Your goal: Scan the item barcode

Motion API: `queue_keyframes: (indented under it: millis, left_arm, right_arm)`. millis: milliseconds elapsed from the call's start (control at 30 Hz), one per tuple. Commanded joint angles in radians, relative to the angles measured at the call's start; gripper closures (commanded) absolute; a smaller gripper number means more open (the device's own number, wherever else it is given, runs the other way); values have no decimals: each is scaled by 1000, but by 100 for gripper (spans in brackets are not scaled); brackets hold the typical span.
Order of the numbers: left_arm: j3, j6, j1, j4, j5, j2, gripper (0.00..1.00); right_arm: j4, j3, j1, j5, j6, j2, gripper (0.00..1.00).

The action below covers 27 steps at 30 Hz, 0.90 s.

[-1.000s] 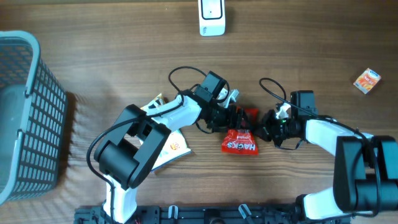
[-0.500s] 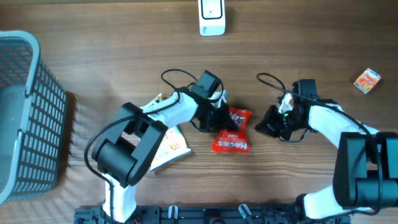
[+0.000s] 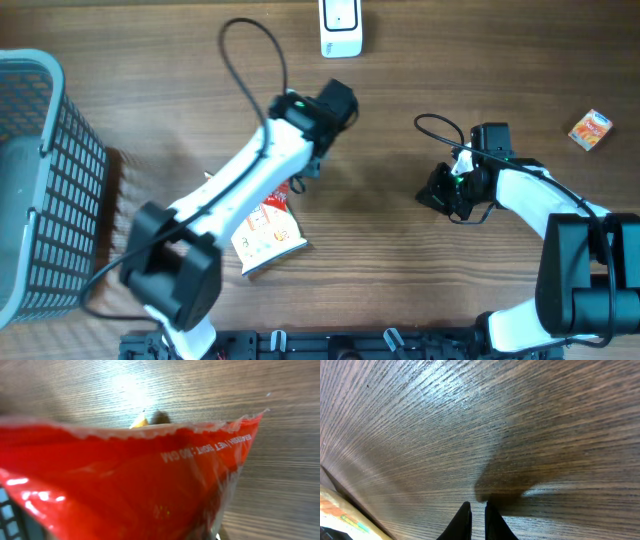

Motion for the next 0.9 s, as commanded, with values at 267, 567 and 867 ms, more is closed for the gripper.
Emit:
queue_keyframes:
  millis: [267,567,867]
  left_arm:
    - [0,-87,-271,71,82,168,67]
    - [87,-262,-274,-110,-90,83,96]
    - [153,-239,-70,-215,-404,72,96]
  right_arm:
    - [-33,5,-3,55,-15,0,83]
    - [-403,275,-3,48,-203,0,88]
    - [-446,314,-3,76,-239,0,88]
